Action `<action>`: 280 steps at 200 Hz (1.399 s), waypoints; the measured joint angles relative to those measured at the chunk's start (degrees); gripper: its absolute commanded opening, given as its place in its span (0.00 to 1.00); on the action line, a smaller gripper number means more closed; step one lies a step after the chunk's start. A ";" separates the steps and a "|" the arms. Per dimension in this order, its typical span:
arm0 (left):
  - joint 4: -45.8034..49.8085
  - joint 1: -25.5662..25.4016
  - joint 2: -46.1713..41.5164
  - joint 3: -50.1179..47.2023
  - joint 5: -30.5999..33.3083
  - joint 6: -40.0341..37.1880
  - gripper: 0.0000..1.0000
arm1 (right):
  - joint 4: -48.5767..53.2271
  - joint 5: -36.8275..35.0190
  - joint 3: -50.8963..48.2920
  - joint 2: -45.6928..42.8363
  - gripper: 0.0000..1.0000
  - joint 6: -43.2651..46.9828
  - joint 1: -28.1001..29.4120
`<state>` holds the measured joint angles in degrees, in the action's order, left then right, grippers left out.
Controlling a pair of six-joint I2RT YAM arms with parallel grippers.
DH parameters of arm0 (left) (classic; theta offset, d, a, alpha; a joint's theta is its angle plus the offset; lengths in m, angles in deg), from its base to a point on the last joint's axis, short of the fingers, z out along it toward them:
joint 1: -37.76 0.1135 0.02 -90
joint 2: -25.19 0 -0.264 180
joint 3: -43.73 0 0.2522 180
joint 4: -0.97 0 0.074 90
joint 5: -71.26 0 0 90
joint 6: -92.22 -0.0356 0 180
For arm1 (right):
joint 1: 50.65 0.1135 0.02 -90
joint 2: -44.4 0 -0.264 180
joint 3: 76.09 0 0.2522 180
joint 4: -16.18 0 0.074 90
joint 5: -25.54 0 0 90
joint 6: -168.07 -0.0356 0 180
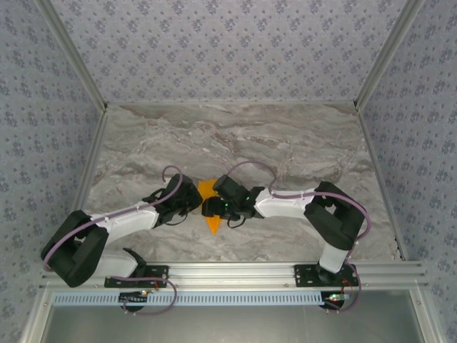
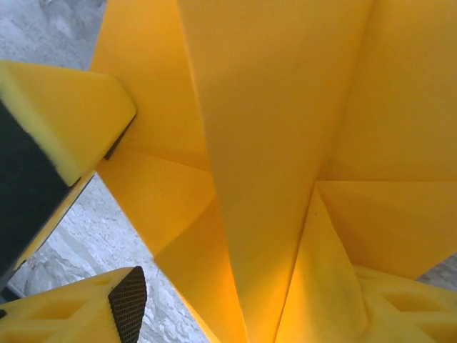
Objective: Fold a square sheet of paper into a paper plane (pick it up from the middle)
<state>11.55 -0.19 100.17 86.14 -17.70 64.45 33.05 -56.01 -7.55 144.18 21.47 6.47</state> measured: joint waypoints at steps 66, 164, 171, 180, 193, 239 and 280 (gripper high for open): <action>-0.04 0.00 0.00 0.00 -0.17 0.02 0.02 | 2.56 -1.60 2.36 0.83 0.45 1.99 0.20; 7.04 3.72 -2.12 1.44 -0.74 -1.38 0.59 | 12.22 -6.80 8.52 3.82 0.41 3.39 0.96; 8.26 4.48 -2.43 1.97 -0.81 -1.79 0.63 | 12.66 -7.17 9.05 4.15 0.41 3.52 1.11; 10.01 5.57 -2.71 2.84 -0.85 -2.47 0.68 | 13.31 -7.61 9.70 4.66 0.41 3.56 1.31; 12.33 7.26 -3.04 4.09 -0.85 -3.26 0.75 | 14.40 -8.24 10.62 5.49 0.41 3.69 1.55; 19.10 11.23 -4.72 5.40 -0.07 -6.03 0.89 | 19.17 -11.65 13.88 7.63 0.26 3.50 2.16; 23.15 12.48 -5.66 5.42 1.38 -7.72 0.99 | 23.08 -16.06 15.61 7.48 0.09 3.56 2.38</action>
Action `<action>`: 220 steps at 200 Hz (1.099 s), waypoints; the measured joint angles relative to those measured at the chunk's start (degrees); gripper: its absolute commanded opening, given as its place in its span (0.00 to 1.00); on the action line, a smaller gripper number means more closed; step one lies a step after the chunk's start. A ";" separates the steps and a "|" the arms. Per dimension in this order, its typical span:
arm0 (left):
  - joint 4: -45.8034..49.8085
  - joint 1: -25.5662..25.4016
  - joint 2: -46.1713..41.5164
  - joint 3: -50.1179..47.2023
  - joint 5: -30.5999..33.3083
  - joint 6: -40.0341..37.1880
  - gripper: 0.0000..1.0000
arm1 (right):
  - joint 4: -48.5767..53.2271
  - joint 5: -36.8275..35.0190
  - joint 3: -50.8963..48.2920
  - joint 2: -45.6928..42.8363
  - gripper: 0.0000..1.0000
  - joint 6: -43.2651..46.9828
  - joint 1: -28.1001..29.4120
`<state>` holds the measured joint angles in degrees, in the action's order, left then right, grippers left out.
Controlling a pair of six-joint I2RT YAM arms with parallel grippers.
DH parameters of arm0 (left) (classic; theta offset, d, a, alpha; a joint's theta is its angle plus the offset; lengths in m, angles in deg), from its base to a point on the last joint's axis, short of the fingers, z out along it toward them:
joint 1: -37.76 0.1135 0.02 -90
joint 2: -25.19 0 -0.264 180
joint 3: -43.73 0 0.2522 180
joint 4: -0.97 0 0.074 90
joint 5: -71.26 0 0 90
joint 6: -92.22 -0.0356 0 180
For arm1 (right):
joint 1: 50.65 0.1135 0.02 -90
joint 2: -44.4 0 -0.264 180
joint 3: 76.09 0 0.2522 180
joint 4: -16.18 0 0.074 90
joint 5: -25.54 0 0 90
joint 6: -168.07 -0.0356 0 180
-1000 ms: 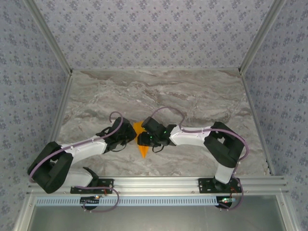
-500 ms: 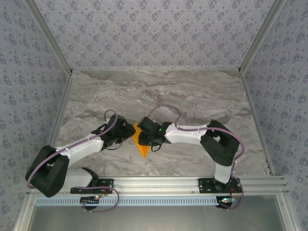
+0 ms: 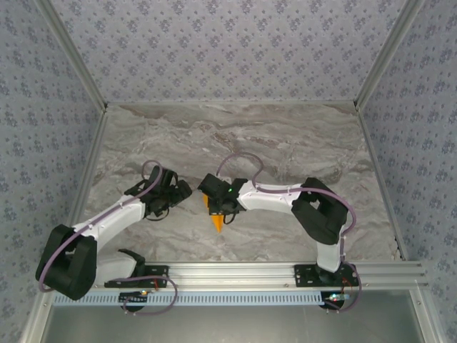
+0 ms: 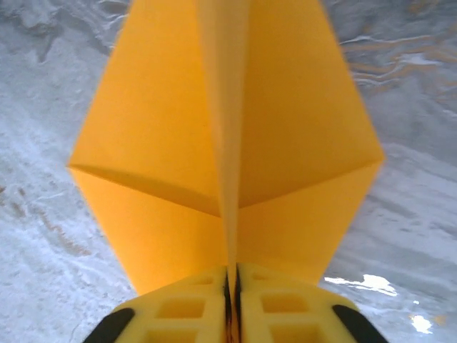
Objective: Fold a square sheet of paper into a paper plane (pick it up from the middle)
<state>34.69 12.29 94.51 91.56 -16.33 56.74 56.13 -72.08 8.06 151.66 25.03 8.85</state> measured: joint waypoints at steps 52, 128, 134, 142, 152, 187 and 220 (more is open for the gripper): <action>2.16 0.00 -0.11 0.20 0.66 -1.16 0.99 | 2.91 -2.29 0.00 -0.02 0.20 0.42 -1.33; 2.91 0.24 -0.22 0.31 1.53 -1.57 0.99 | 2.05 -1.16 0.00 0.00 0.26 0.61 -1.88; 2.95 0.26 -0.24 0.31 1.55 -1.57 0.99 | 2.08 -1.16 0.00 0.07 0.26 0.61 -1.88; 3.04 0.26 -0.22 0.31 1.55 -1.57 0.99 | 2.08 -1.14 0.04 0.22 0.25 0.61 -1.88; 3.06 0.26 -0.22 0.31 1.60 -1.57 0.99 | 2.10 -1.14 0.07 0.59 0.25 0.61 -1.88; 3.08 0.26 -0.22 0.31 1.92 -1.60 0.99 | 2.32 -1.16 0.63 2.21 0.19 0.61 -1.75; 3.13 0.26 -0.22 0.31 1.95 -1.62 0.99 | 3.17 -1.79 2.03 2.89 0.09 1.07 -1.62</action>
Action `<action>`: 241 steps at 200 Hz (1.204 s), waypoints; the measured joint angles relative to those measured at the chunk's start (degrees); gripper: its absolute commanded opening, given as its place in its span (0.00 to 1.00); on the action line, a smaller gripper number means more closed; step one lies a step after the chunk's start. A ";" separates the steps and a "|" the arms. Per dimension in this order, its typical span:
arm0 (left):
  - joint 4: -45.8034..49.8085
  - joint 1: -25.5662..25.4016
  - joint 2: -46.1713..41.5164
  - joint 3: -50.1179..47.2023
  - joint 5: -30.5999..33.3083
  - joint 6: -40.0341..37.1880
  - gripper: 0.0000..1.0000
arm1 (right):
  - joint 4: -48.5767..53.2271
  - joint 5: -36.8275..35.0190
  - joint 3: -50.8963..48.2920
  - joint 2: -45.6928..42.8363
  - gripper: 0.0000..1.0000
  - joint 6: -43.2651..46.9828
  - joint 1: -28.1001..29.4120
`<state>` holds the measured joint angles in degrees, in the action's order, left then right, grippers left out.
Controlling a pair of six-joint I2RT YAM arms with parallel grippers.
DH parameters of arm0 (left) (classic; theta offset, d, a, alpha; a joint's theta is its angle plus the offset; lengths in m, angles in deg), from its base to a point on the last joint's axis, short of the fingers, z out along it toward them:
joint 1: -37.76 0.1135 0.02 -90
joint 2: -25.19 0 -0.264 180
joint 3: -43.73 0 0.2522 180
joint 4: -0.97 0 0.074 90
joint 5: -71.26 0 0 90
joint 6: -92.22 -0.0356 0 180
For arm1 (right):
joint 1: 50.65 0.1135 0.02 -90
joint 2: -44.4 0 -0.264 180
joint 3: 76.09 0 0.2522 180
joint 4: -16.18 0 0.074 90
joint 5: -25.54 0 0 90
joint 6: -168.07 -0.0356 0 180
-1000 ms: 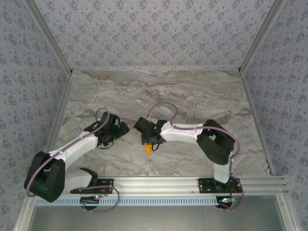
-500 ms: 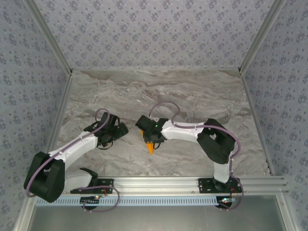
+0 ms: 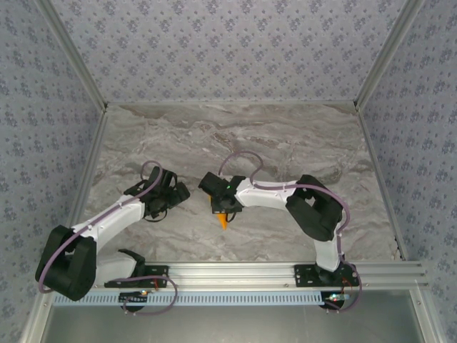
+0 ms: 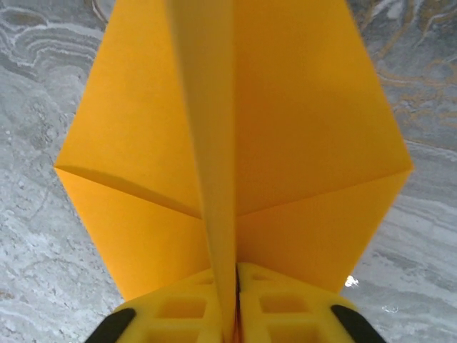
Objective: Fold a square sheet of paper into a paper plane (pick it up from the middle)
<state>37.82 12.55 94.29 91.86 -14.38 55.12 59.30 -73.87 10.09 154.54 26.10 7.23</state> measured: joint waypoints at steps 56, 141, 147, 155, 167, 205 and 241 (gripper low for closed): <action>1.14 0.00 0.00 0.48 0.00 -1.03 0.99 | 3.85 -4.24 5.97 -0.09 0.09 5.81 -6.75; 2.43 0.00 1.60 2.86 -0.04 -3.48 0.99 | 7.98 -5.81 21.84 11.50 0.21 17.57 -22.86; 2.47 0.00 1.75 2.97 -0.02 -3.63 0.99 | 8.39 -5.79 22.01 12.20 0.22 17.77 -23.10; 2.47 0.00 1.90 3.21 -0.02 -3.85 0.99 | 8.83 -5.79 22.12 12.92 0.22 17.94 -23.39; 2.47 0.00 2.08 3.54 -0.02 -4.04 0.99 | 9.53 -5.68 22.56 13.97 0.22 17.97 -23.71; 2.47 0.00 2.69 4.50 -0.02 -4.31 0.99 | 10.23 -5.05 23.52 14.95 0.23 17.92 -24.02; 2.91 0.00 2.71 5.46 0.02 -4.57 0.99 | 10.82 -4.31 24.28 15.76 0.24 17.68 -24.02</action>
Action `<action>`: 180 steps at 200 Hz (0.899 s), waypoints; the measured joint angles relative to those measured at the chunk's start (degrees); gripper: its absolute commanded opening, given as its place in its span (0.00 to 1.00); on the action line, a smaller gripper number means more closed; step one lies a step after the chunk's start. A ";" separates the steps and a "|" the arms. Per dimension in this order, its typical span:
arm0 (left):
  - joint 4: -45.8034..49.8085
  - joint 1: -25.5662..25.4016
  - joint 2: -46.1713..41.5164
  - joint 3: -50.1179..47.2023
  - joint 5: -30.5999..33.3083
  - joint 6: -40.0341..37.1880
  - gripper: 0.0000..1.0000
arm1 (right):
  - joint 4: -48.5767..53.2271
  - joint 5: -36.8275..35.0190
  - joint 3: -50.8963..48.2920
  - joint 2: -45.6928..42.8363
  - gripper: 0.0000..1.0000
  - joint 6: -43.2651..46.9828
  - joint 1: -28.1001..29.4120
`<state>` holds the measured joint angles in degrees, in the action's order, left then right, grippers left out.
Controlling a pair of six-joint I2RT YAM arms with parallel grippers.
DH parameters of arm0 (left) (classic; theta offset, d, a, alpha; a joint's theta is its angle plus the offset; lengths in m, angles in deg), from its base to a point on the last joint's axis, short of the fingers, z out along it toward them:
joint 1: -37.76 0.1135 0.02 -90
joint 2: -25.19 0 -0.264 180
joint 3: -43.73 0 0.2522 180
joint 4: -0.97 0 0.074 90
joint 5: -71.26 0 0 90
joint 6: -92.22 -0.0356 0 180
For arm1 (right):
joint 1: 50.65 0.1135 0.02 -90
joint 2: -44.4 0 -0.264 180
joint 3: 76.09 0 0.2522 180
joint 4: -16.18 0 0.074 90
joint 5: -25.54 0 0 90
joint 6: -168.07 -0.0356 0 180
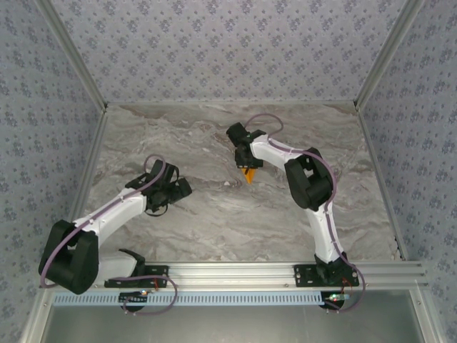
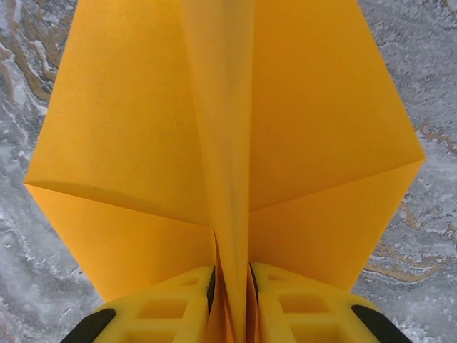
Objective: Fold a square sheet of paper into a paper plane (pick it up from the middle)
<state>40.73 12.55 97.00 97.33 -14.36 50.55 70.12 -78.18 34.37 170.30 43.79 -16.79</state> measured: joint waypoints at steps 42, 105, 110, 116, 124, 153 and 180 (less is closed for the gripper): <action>2.95 0.96 0.11 6.71 1.88 -1.86 0.99 | 2.32 0.48 1.09 -2.01 0.48 -0.26 0.00; 4.26 10.21 -0.70 17.55 6.16 -8.02 0.99 | -1.97 -3.89 -5.92 -31.12 1.00 2.80 -3.50; 4.09 10.97 -1.03 17.66 6.82 -8.96 0.99 | -3.08 -4.85 -7.65 -33.70 1.00 3.82 -4.28; 3.87 11.82 -1.55 17.66 7.74 -10.12 0.99 | -4.59 -6.29 -10.23 -36.89 1.00 4.52 -5.57; 3.52 12.83 -2.29 17.44 8.90 -11.69 0.99 | -6.10 -7.87 -13.38 -40.06 1.00 5.44 -7.39; -3.72 15.30 -7.08 10.80 13.73 -18.36 0.99 | -12.50 -12.04 -27.02 -46.75 1.00 9.01 -16.63; -11.52 16.13 -8.76 1.97 19.69 -24.59 0.99 | -22.45 -14.12 -43.01 -49.70 1.00 13.64 -23.28</action>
<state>29.21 28.68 88.24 99.30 5.33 25.96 47.67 -92.30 -8.64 120.60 57.42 -40.06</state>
